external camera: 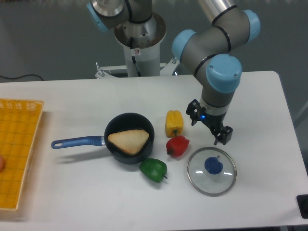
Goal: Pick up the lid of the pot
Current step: 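Move the gripper over the blue knob and lower it onto the knob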
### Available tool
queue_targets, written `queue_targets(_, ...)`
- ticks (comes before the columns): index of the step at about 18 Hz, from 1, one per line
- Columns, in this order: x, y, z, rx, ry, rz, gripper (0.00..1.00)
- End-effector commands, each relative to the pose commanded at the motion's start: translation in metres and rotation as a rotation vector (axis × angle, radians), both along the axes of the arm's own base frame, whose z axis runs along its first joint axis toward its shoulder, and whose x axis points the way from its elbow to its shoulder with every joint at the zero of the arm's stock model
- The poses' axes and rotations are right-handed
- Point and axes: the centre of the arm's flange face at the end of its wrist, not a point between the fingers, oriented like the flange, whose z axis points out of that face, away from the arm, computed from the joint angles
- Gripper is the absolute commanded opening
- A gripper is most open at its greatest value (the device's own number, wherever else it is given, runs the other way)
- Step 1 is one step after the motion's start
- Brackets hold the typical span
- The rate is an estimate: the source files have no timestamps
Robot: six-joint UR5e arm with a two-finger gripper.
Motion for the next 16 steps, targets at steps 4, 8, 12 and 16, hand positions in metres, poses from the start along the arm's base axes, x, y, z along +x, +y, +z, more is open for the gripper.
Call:
queue_targets(4, -0.019, 0.009, -0.013, -0.004, -0.001, 0.000, 1.00)
queue_targets(8, -0.029, 0.011, -0.027, -0.007, -0.015, 0.041, 1.00)
queue_targets(12, -0.041, 0.006, -0.038, 0.002, -0.010, 0.156, 1.00)
queue_targets(16, -0.046, 0.008, -0.051, 0.006, -0.009, 0.220, 1.00)
